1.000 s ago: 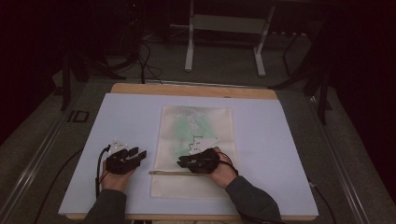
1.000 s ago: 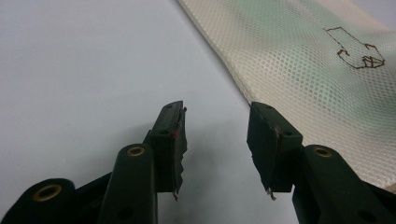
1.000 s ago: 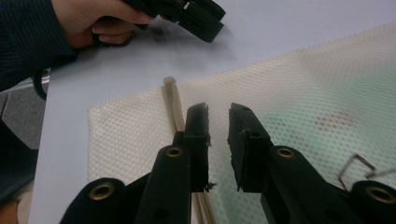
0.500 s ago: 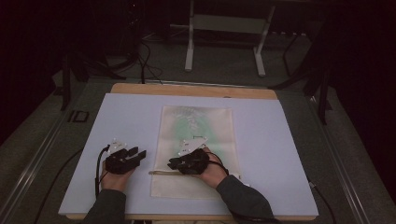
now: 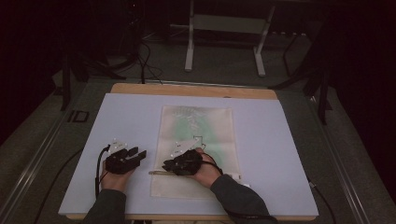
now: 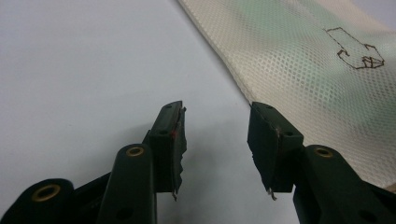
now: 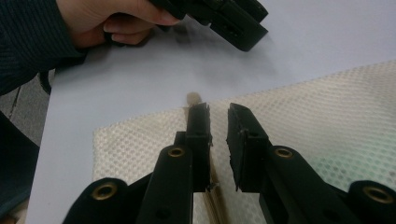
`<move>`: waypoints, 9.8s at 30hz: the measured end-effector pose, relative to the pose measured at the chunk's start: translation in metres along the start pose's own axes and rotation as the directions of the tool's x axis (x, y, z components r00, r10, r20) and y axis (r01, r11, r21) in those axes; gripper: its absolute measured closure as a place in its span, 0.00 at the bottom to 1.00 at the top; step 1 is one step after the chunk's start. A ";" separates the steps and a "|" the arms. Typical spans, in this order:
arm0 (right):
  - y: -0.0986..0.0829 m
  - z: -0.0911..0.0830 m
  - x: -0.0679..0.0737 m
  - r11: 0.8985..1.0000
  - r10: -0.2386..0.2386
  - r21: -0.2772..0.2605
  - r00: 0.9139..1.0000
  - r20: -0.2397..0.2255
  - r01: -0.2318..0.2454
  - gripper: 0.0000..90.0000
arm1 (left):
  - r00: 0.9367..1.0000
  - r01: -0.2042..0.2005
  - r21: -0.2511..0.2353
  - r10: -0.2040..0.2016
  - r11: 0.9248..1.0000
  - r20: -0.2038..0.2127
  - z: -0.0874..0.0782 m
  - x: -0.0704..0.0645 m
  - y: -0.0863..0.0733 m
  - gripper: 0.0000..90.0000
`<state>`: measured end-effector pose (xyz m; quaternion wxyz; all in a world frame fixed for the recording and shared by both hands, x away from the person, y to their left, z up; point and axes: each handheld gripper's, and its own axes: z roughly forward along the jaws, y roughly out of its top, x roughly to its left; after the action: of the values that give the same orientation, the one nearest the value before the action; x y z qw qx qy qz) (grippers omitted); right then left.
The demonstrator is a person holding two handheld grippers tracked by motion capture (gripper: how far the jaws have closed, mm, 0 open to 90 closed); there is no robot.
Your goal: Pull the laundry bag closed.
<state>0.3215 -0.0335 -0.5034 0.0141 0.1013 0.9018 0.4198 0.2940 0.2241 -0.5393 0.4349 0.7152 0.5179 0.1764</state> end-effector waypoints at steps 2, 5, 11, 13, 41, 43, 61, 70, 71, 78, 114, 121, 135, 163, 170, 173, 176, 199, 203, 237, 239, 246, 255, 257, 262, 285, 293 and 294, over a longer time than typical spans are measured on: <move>0.001 0.003 0.000 1.000 0.000 0.004 1.000 -0.003 0.000 0.88 | 1.000 -0.002 0.000 0.002 1.000 0.000 0.000 0.000 0.000 0.61; 0.004 0.008 0.001 1.000 -0.002 0.007 1.000 -0.007 0.002 0.88 | 1.000 0.002 -0.001 -0.002 1.000 0.001 0.000 0.000 0.000 0.61; 0.008 0.017 0.004 1.000 -0.007 0.015 1.000 -0.020 0.007 0.89 | 1.000 0.007 -0.005 -0.007 1.000 0.002 0.000 0.001 0.000 0.61; 0.010 0.021 0.004 1.000 -0.009 0.020 1.000 -0.024 0.009 0.89 | 1.000 0.008 -0.005 -0.008 1.000 0.003 0.000 0.001 0.000 0.61; 0.019 0.064 0.012 0.995 -0.015 0.097 0.999 -0.038 0.018 0.87 | 1.000 0.012 -0.005 -0.012 1.000 0.008 -0.001 0.002 0.000 0.61; 0.018 0.065 0.012 0.995 -0.008 0.095 0.999 -0.039 0.011 0.88 | 1.000 0.012 -0.004 -0.012 1.000 0.008 -0.001 0.002 0.000 0.61; 0.017 0.065 0.016 0.992 -0.026 0.120 0.999 -0.034 0.030 0.84 | 1.000 0.012 -0.003 -0.012 1.000 0.008 0.000 0.002 0.000 0.60; 0.018 0.064 0.018 0.993 -0.036 0.115 0.999 -0.032 0.039 0.90 | 1.000 0.014 -0.002 -0.014 1.000 0.012 0.000 0.002 0.000 0.60; 0.018 0.062 0.018 0.994 -0.026 0.101 0.999 -0.037 0.030 0.90 | 1.000 0.013 -0.004 -0.013 1.000 0.012 0.000 0.002 0.000 0.60; 0.022 0.051 0.018 0.998 -0.015 0.052 0.998 -0.059 0.018 0.90 | 1.000 0.013 -0.004 -0.013 1.000 0.012 0.000 0.002 0.000 0.60; -0.001 0.031 0.008 0.996 0.011 0.091 0.997 -0.082 -0.003 0.89 | 0.999 0.007 -0.007 -0.006 1.000 0.045 -0.006 -0.001 -0.001 0.61; -0.006 0.035 0.005 0.994 0.035 0.111 0.994 -0.103 -0.024 0.91 | 0.996 0.000 0.004 -0.001 1.000 0.088 -0.009 -0.007 -0.003 0.62; -0.011 0.034 0.010 0.995 0.004 0.096 0.997 -0.079 0.004 0.91 | 0.979 -0.059 0.033 0.052 0.998 0.199 -0.016 -0.022 -0.006 0.91; -0.012 0.035 0.004 0.996 0.031 0.084 0.994 -0.108 -0.022 0.91 | 0.942 -0.183 0.131 0.136 0.974 0.308 -0.034 -0.059 -0.033 0.98; -0.012 0.035 0.004 0.996 0.035 0.083 0.993 -0.111 -0.026 0.91 | 0.932 -0.226 0.160 0.165 0.961 0.324 -0.030 -0.063 -0.034 0.99; -0.012 0.035 0.004 0.996 0.040 0.083 0.993 -0.113 -0.031 0.91 | 0.925 -0.266 0.165 0.204 0.950 0.320 -0.027 -0.067 -0.035 0.98; -0.012 0.035 0.004 0.996 0.040 0.083 0.993 -0.113 -0.031 0.91 | 0.924 -0.277 0.165 0.215 0.947 0.316 -0.026 -0.069 -0.035 0.98; -0.014 0.028 0.007 0.994 -0.017 0.105 0.995 -0.099 0.028 0.92 | 0.948 -0.198 0.200 0.135 0.960 0.290 -0.022 -0.068 -0.034 1.00; -0.017 0.023 0.006 0.992 -0.032 0.116 0.994 -0.100 0.044 0.92 | 0.949 -0.198 0.200 0.137 0.960 0.284 -0.022 -0.069 -0.034 1.00; -0.018 0.026 0.008 0.995 -0.026 0.096 0.995 -0.094 0.035 0.91 | 0.968 -0.125 0.149 0.087 0.981 0.236 -0.015 -0.061 -0.027 0.99; -0.018 0.026 0.008 0.995 -0.025 0.097 0.995 -0.094 0.034 0.91 | 0.970 -0.134 0.155 0.097 0.979 0.225 -0.014 -0.063 -0.027 1.00; -0.015 0.025 0.010 0.990 -0.049 0.131 0.995 -0.083 0.060 0.91 | 0.972 -0.131 0.169 0.092 0.977 0.218 -0.014 -0.063 -0.026 1.00; -0.017 0.020 0.008 0.988 -0.055 0.137 0.995 -0.088 0.067 0.91 | 0.972 -0.128 0.167 0.090 0.978 0.217 -0.014 -0.062 -0.026 1.00; -0.018 0.018 0.008 0.988 -0.051 0.141 0.995 -0.089 0.063 0.91 | 0.972 -0.116 0.165 0.078 0.979 0.223 -0.014 -0.061 -0.027 1.00; -0.019 0.015 0.006 0.987 -0.051 0.147 0.994 -0.098 0.065 0.91 | 0.973 -0.125 0.165 0.088 0.978 0.212 -0.014 -0.064 -0.027 1.00; -0.016 0.017 0.004 0.983 -0.049 0.169 0.993 -0.111 0.067 0.91 | 0.970 -0.156 0.117 0.130 0.981 0.207 -0.007 -0.064 -0.022 0.98; -0.015 0.018 0.004 0.982 -0.064 0.173 0.992 -0.109 0.083 0.91 | 0.969 -0.158 0.124 0.129 0.980 0.210 -0.006 -0.063 -0.023 0.99; -0.014 0.018 0.004 0.980 -0.069 0.180 0.991 -0.111 0.089 0.91 | 0.970 -0.161 0.129 0.132 0.979 0.205 -0.006 -0.065 -0.023 0.99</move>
<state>0.3172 -0.0284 -0.5254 -0.0257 0.0442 0.9396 0.3384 0.2508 0.1708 -0.5415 0.4166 0.7950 0.4296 0.0990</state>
